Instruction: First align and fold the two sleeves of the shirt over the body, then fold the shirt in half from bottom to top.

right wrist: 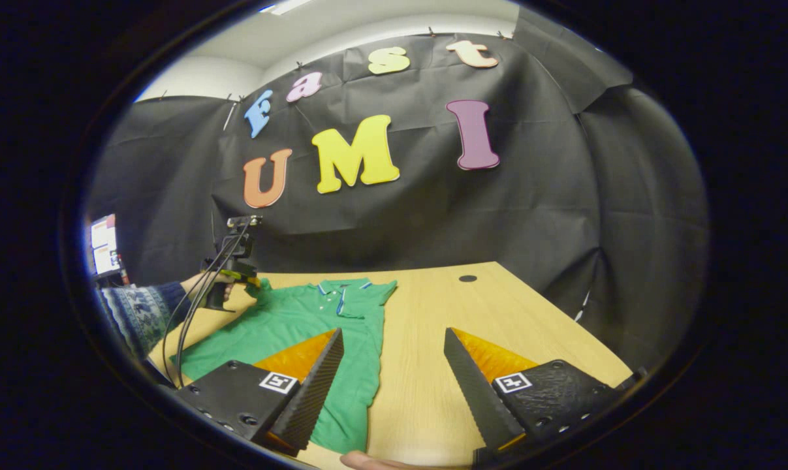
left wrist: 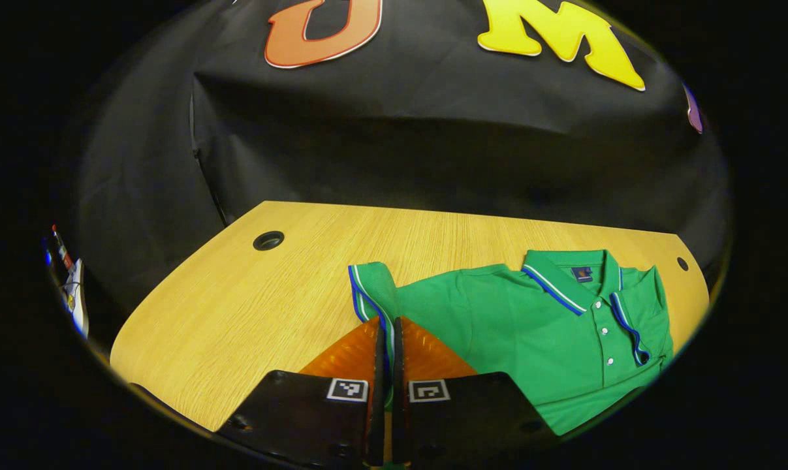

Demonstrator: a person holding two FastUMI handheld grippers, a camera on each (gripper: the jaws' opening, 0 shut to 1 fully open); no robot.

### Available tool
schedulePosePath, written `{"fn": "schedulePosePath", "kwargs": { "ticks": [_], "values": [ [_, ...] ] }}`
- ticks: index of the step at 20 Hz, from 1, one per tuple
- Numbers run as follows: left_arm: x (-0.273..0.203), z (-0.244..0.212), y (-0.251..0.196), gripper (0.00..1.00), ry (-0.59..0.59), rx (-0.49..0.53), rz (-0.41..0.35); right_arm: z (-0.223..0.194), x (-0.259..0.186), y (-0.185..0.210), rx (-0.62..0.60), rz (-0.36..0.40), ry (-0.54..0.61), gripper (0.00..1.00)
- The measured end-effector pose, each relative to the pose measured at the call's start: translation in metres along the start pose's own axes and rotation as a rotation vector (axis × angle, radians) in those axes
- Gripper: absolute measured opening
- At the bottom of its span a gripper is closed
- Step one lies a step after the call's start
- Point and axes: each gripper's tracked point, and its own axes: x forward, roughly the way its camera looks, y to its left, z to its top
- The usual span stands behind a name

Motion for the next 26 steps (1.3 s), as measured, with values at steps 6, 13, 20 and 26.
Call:
{"fn": "schedulePosePath", "kwargs": {
  "ticks": [6,13,20,26],
  "values": [
    [-0.004,0.007,-0.061,0.11,-0.013,0.081,-0.053,-0.001,-0.004,-0.01,0.007,-0.026,-0.005,0.92],
    [-0.028,0.02,-0.14,0.95,-0.059,0.108,-0.184,-0.013,-0.002,-0.021,0.008,-0.06,0.03,0.94],
    [-0.104,0.046,-0.123,0.96,-0.183,0.056,-0.182,-0.002,-0.021,-0.008,-0.046,-0.072,0.008,0.94],
    [-0.202,0.037,-0.067,1.0,-0.327,-0.016,-0.176,0.002,-0.044,0.002,-0.063,-0.096,-0.019,0.94]
  ]
}}
